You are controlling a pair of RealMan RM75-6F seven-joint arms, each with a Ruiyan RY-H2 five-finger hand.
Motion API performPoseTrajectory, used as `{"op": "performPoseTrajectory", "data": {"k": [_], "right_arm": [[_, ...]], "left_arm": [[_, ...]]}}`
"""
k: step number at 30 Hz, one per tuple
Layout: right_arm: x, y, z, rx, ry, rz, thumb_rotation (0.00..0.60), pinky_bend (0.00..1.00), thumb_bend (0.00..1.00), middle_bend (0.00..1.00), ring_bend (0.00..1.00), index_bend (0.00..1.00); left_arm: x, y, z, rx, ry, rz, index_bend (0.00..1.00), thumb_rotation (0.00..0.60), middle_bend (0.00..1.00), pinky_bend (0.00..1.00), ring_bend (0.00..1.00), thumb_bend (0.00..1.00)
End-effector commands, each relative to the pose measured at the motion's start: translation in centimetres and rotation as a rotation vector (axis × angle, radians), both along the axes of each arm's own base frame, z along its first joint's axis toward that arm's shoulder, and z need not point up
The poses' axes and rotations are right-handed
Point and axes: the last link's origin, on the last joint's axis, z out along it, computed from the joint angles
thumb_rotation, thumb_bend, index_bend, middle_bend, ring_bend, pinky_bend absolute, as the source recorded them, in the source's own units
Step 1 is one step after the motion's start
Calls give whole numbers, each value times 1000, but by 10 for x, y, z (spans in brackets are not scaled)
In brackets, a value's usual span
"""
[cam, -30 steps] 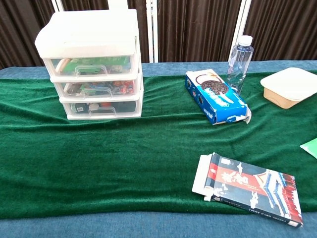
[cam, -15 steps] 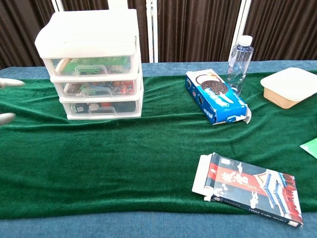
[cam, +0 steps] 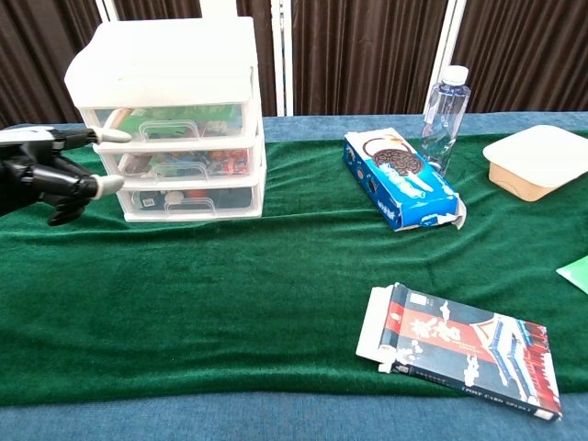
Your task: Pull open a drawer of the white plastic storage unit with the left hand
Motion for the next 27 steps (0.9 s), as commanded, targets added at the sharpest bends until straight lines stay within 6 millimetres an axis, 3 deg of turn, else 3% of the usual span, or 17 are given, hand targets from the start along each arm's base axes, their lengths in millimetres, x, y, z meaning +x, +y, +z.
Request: {"op": "performPoseTrajectory", "data": {"k": [1, 16, 27], "right_arm": [[0, 0, 1, -3, -4, 0, 600, 0, 36, 0, 0, 0], [-2, -1, 4, -3, -16, -4, 600, 0, 36, 0, 0, 0], [-3, -1, 3, 6, -19, -11, 600, 0, 36, 0, 0, 0]], "left_arm": [[6, 5, -4, 2, -4, 2, 69, 600, 951, 802, 809, 443], [24, 27, -22, -26, -1, 20, 112, 600, 951, 802, 809, 443], [39, 39, -25, -6, -15, 14, 110, 600, 951, 802, 809, 443]]}}
